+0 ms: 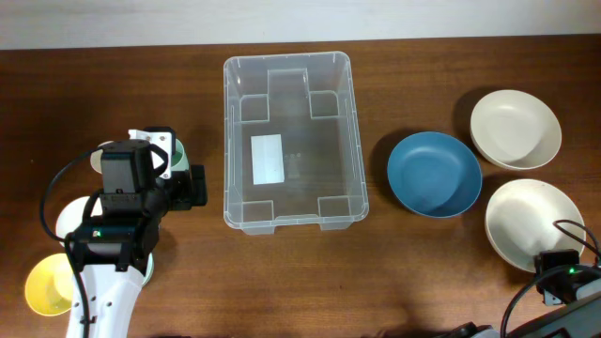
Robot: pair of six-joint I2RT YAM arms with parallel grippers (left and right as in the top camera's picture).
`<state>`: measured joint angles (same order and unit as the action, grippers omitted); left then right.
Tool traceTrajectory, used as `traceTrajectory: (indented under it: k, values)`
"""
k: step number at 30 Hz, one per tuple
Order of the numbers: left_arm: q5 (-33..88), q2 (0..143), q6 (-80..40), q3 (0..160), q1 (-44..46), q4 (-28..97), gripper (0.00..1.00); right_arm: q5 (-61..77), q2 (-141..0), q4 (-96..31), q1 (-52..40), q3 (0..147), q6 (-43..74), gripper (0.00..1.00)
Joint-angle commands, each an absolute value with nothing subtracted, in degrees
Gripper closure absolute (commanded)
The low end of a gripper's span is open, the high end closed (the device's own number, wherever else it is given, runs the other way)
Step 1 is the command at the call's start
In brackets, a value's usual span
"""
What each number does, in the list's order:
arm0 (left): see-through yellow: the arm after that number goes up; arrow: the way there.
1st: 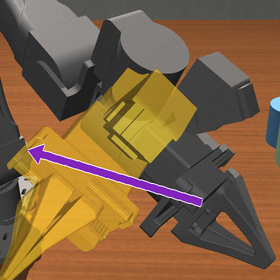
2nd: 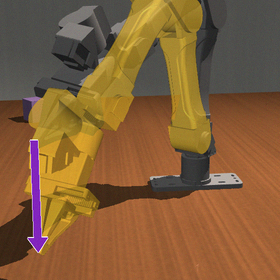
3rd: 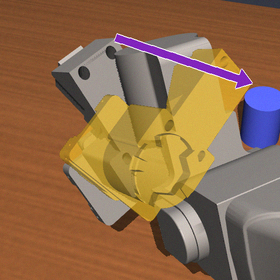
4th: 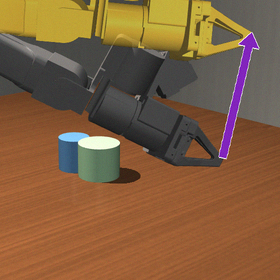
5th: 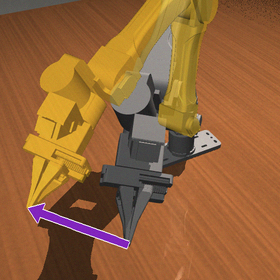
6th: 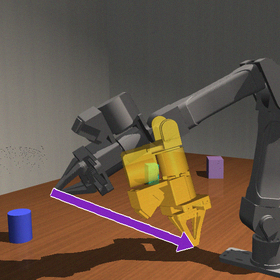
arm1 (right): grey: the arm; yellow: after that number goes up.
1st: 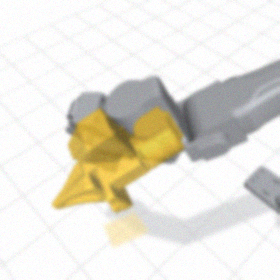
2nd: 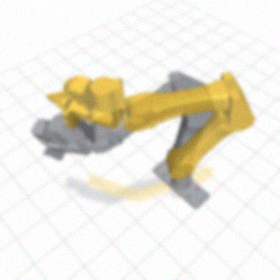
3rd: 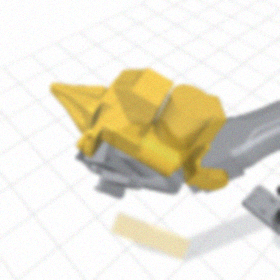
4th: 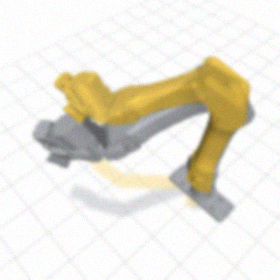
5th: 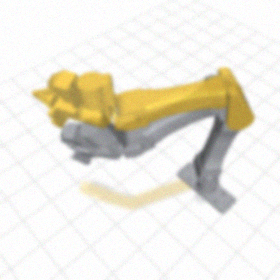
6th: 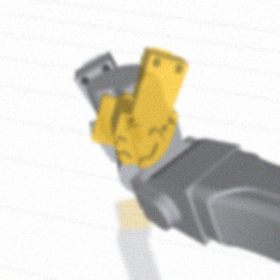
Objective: Pack container
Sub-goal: 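Grasp the rim of the front cream bowl with the right gripper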
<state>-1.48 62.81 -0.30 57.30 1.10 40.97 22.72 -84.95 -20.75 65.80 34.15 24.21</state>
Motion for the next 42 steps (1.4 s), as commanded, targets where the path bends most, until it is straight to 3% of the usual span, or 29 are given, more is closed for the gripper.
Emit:
traceTrajectory:
  k: [1, 6, 12, 22, 32, 37, 42]
  values:
    - [-0.82, 63.0, -0.89, 58.28, 0.84, 40.8, 0.01, 23.83, -86.15, -21.3, 65.6, 32.69, 24.53, 0.79]
    - [-0.82, 63.0, -0.89, 58.28, 0.84, 40.77, 0.01, 23.83, -86.15, -22.22, 65.6, 32.69, 24.51, 0.79]
    - [-0.82, 63.0, -0.86, 58.28, 0.84, 40.77, 0.01, 24.05, -86.15, -23.03, 65.6, 32.69, 24.51, 0.96]
    - [-0.82, 63.0, -0.86, 58.28, 0.84, 40.77, 0.01, 30.02, -83.92, -25.47, 65.6, 34.52, 24.51, 0.96]
    - [-0.82, 63.0, -0.86, 58.28, 0.84, 40.82, 0.01, 32.82, -72.27, -40.27, 64.86, 47.18, 20.93, 0.96]
    - [-0.82, 63.0, -0.89, 58.28, 0.84, 40.8, 0.01, 34.06, -68.73, -49.04, 59.2, 57.45, 15.29, 0.96]
    - [-0.84, 63.0, -0.86, 58.28, 0.84, 40.82, 0.01, 33.85, -67.96, -53.04, 46.54, 66.7, 9.82, 0.96]
